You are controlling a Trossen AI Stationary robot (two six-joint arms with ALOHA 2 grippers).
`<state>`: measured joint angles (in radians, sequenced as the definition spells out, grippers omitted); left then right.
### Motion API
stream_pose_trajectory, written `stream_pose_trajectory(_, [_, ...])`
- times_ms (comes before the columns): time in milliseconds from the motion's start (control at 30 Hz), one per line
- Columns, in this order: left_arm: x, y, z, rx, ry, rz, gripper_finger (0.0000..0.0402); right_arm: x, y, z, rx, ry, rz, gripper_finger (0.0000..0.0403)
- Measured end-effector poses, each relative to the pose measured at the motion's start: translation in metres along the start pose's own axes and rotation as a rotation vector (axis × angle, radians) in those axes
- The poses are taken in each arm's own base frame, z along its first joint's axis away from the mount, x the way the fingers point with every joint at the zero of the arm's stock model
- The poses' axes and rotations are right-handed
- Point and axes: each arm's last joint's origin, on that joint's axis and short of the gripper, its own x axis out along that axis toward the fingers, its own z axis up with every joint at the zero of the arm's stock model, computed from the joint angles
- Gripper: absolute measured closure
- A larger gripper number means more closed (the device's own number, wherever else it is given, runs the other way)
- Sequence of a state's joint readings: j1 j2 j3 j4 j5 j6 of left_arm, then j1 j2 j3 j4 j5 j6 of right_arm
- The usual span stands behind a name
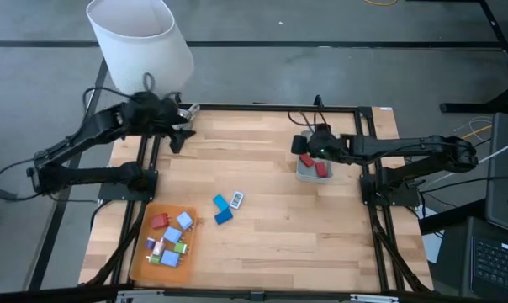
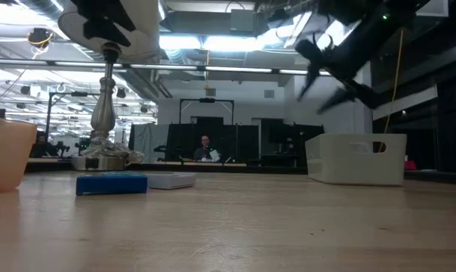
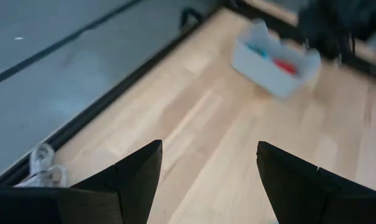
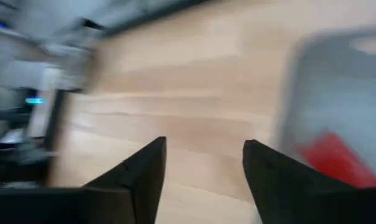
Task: Pick & Place Office items
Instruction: Put the blue digital timer into the grey bin
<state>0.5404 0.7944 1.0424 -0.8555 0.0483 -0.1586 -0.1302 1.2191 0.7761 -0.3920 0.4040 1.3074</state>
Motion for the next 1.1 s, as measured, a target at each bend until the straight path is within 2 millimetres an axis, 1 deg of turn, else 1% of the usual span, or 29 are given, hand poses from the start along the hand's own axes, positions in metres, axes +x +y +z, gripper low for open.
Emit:
stream_pose_trajectory(133, [0.02, -0.012, -0.001, 0.16, 0.093, -0.056, 0.0146, -0.006, 0.017, 0.008, -0.029, -0.054, 0.18, 0.0208])
stream_pose_trajectory(267, [0.042, -0.026, -0.011, 0.362, 0.274, -0.138, 0.0146, -0.018, 0.028, 0.014, -0.025, -0.072, 0.323, 0.0213])
stream_pose_trajectory(400, [0.064, -0.047, -0.026, 0.578, 0.453, -0.242, 0.0146, -0.03, 0.032, 0.021, -0.024, -0.112, 0.401, 0.0213])
stream_pose_trajectory(600, [0.092, -0.083, -0.044, 0.888, 0.554, -0.361, 0.0146, -0.042, 0.033, 0.027, -0.032, -0.15, 0.452, 0.0213])
stream_pose_trajectory(867, [0.134, -0.128, -0.07, 1.029, 0.6, -0.469, 0.0146, -0.045, 0.034, 0.028, -0.061, -0.169, 0.467, 0.0213])
stream_pose_trajectory(967, [0.15, -0.14, -0.083, 1.065, 0.622, -0.511, 0.0146, -0.048, 0.036, 0.03, -0.054, -0.183, 0.494, 0.0213])
stream_pose_trajectory(1100, [0.165, -0.153, -0.096, 1.088, 0.641, -0.549, 0.0146, -0.05, 0.036, 0.032, -0.058, -0.194, 0.513, 0.0213])
